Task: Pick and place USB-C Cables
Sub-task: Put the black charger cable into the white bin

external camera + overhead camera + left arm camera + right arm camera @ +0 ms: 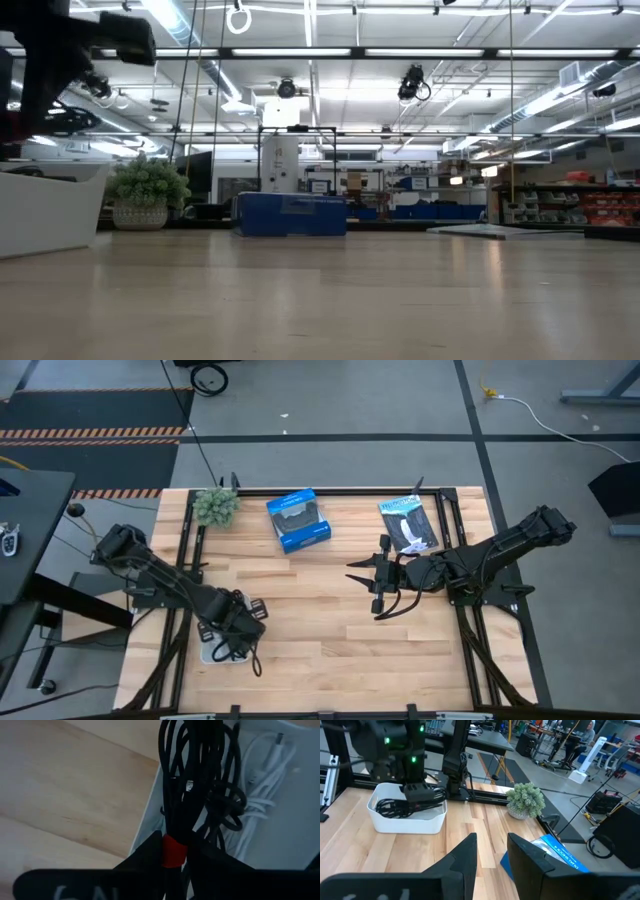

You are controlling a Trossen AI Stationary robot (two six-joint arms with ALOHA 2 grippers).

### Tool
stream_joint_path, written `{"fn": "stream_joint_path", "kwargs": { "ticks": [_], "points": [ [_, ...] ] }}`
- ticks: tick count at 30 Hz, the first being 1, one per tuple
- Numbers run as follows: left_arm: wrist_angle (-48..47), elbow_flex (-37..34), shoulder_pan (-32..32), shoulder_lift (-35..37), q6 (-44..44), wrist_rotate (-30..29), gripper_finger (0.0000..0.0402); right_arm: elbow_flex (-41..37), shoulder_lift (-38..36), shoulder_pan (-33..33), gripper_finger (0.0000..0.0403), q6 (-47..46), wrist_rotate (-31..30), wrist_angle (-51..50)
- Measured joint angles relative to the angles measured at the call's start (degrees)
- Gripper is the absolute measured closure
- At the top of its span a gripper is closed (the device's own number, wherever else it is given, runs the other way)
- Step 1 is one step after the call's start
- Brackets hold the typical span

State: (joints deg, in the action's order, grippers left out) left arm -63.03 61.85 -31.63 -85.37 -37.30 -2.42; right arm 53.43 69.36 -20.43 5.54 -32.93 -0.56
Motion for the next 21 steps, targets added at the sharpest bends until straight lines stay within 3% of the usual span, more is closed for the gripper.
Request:
{"fn": "stream_joint_path", "kwargs": {
  "ticks": [10, 21],
  "points": [
    [-3.23, 4.71, -0.05, 0.42, 1.22, 4.61, 0.0326, -0.36, 0.0, 0.0, 0.0289, 0.09, 0.0, 0.55],
    [0.74, 1.28, -0.49, 0.4, 3.65, 10.29, 0.0326, -1.81, 0.02, 0.0, 0.0289, 1.08, 0.01, 3.21]
  ]
}}
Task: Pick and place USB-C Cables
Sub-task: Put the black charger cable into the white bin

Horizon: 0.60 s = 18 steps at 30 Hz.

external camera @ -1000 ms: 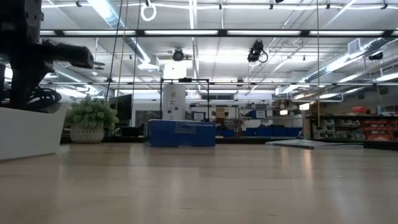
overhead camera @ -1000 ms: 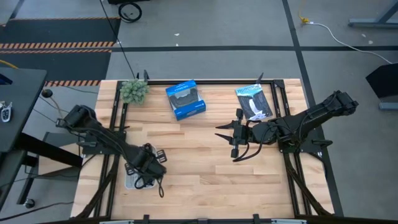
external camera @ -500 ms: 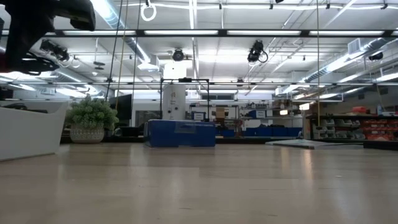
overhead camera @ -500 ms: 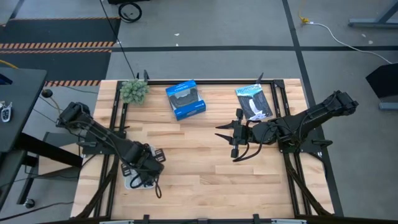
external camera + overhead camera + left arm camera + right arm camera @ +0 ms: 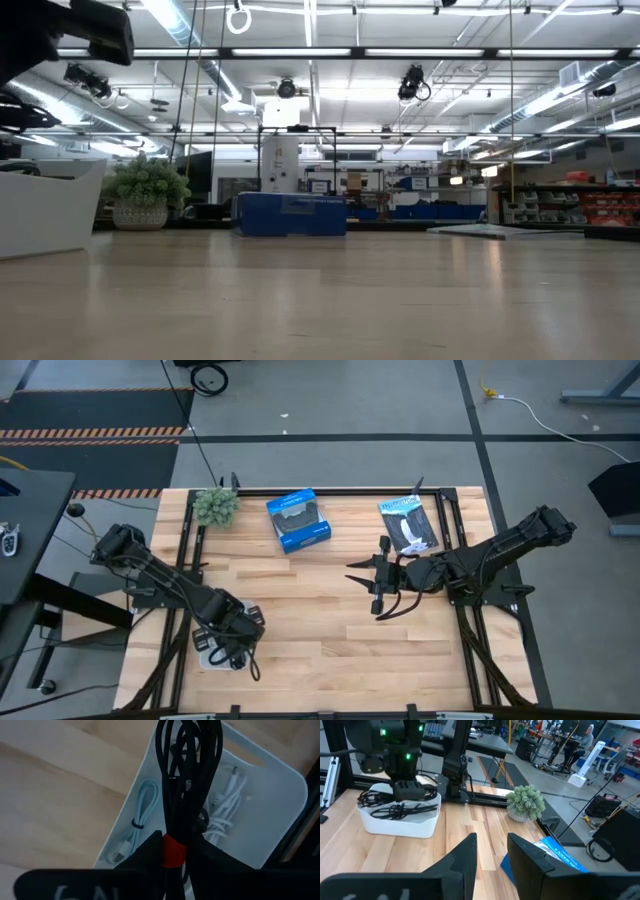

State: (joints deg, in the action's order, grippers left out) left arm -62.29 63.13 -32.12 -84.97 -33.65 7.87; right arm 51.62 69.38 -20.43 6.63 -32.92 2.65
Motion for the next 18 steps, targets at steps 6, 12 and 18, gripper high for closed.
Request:
{"fn": "stream_joint_path", "kwargs": {
  "ticks": [6, 12, 18],
  "points": [
    [4.01, -2.71, 0.0, 0.0, -1.95, -0.04, 0.0326, 0.0, 0.0, 0.0, 0.0289, 0.51, 0.01, 0.55],
    [6.44, -7.27, 0.75, 0.0, -2.42, -0.49, 0.0326, 0.0, 0.0, 0.0, 0.0289, 0.51, -0.01, 0.55],
    [10.25, -12.0, 1.88, 0.0, -1.95, -0.63, 0.0324, 0.0, 0.0, 0.0, 0.0289, 0.62, -0.01, 0.55]
  ]
}}
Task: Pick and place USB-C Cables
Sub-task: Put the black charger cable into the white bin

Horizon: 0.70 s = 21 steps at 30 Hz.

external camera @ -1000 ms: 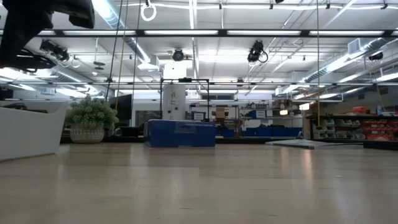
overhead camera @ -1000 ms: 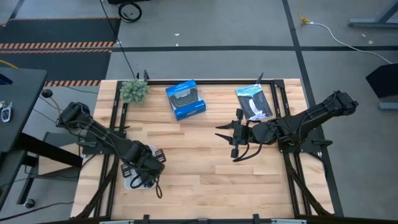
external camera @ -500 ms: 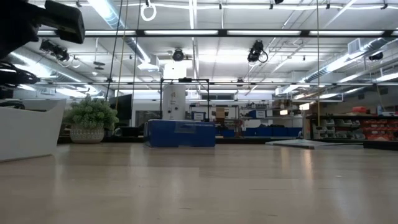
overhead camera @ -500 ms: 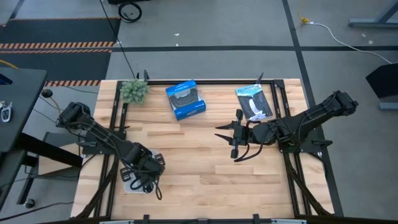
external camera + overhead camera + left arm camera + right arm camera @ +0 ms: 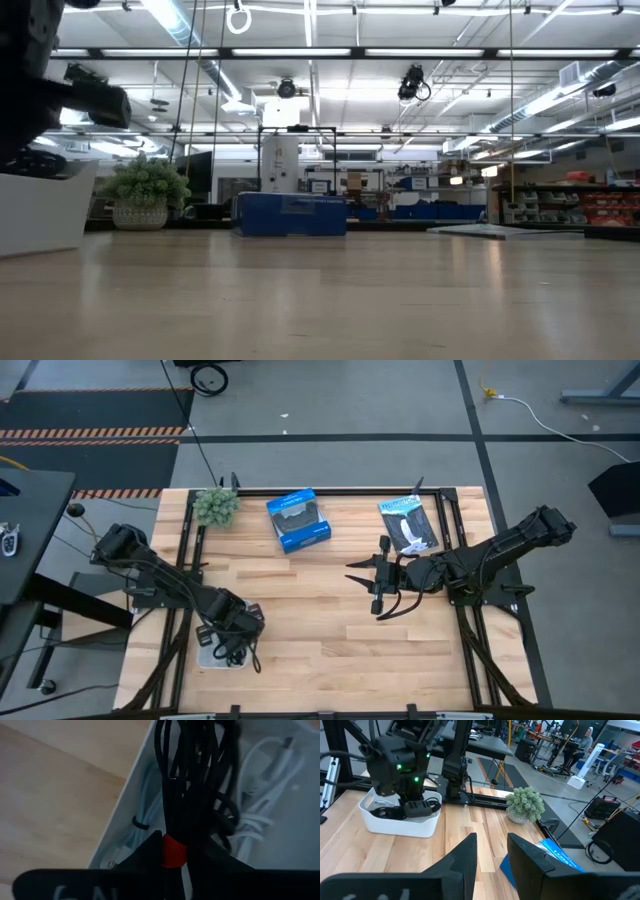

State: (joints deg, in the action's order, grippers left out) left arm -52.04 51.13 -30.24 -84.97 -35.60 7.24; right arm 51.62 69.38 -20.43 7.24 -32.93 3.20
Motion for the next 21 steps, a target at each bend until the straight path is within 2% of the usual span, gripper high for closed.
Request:
{"fn": "stream_joint_path", "kwargs": {
  "ticks": [4, 10, 17, 21],
  "points": [
    [2.2, -2.57, 0.17, 0.02, 0.46, -3.26, 0.0307, 0.0, 0.0, 0.0, 0.0289, -0.02, 0.01, -0.02],
    [3.77, -4.74, 0.2, -0.02, 1.83, -6.07, 0.0257, 0.0, 0.0, 0.0, 0.0289, -0.02, 0.01, -0.04],
    [-0.2, -1.0, 0.5, -0.02, 4.64, -6.46, 0.0195, 0.0, 0.0, 0.0, 0.0289, -0.07, 0.0, -0.05],
    [-3.65, 1.49, 0.57, -0.02, 6.16, -6.62, 0.0179, 0.0, 0.0, 0.0, 0.0289, -0.11, 0.02, -0.04]
  ]
}}
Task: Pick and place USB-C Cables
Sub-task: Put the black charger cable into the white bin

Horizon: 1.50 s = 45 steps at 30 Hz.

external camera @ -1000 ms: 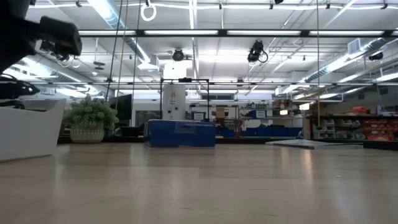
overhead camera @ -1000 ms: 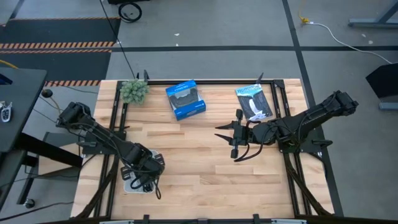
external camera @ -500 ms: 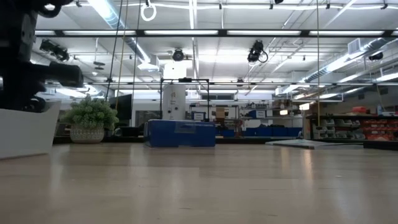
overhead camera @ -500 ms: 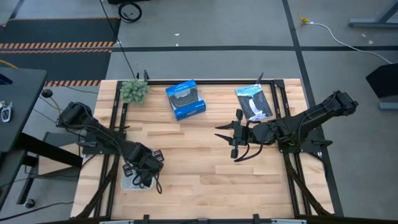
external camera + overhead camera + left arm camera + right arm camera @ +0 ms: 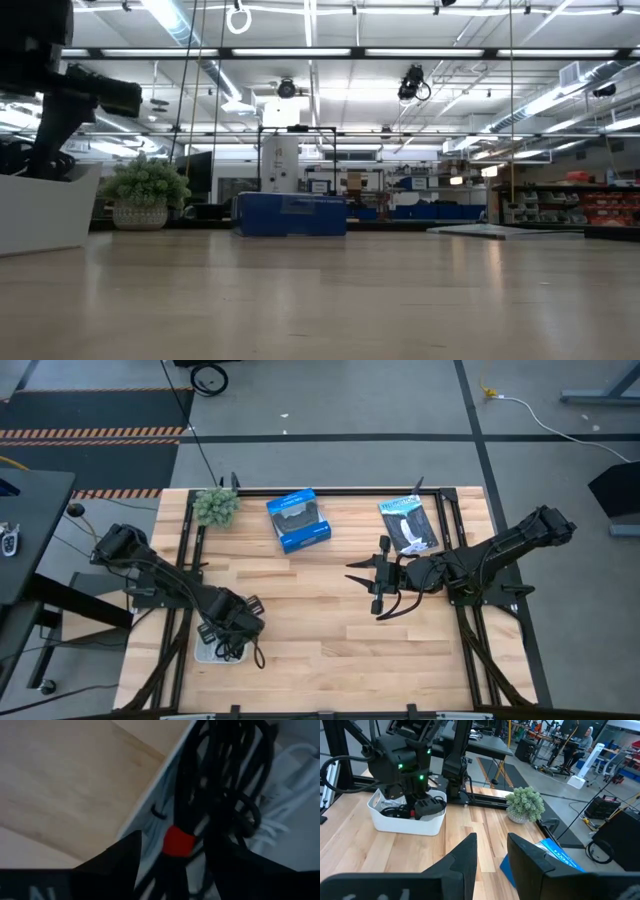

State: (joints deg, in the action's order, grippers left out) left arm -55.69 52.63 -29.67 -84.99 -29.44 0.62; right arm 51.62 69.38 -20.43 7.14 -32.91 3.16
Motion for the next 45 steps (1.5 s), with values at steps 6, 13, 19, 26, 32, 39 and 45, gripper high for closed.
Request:
{"fn": "stream_joint_path", "kwargs": {
  "ticks": [6, 13, 19, 26, 32, 39, 45],
  "points": [
    [-7.17, 3.05, -0.04, 0.0, 2.14, -0.55, 0.0182, 0.0, 0.0, 0.02, 0.0289, 0.0, -0.02, -0.12],
    [-12.07, 4.24, 0.44, 1.86, 5.1, -3.45, 0.0204, 0.0, 0.0, 0.0, 0.0289, 0.04, -0.01, -0.24],
    [-12.39, 1.21, 1.4, 7.41, 6.45, -5.79, 0.024, 0.02, 0.0, -0.09, 0.0289, 0.0, -0.02, -0.24],
    [-11.26, -2.16, 1.38, 9.81, 6.26, -8.46, 0.0291, 0.02, 0.0, -0.07, 0.0289, 0.0, 0.0, -0.2],
    [-6.24, -7.73, 1.16, 9.77, 5.75, -8.34, 0.0344, 0.02, 0.0, -0.08, 0.0289, 0.02, 0.0, -0.22],
    [-5.93, -7.29, 1.16, 9.77, 5.74, -8.31, 0.0374, 0.02, 0.0, -0.09, 0.0289, 0.03, -0.01, -0.19],
    [-5.45, -4.73, 1.24, 9.77, 7.83, -6.54, 0.0344, 0.02, 0.0, -0.09, 0.0289, -0.01, 0.0, -0.13]
  ]
}}
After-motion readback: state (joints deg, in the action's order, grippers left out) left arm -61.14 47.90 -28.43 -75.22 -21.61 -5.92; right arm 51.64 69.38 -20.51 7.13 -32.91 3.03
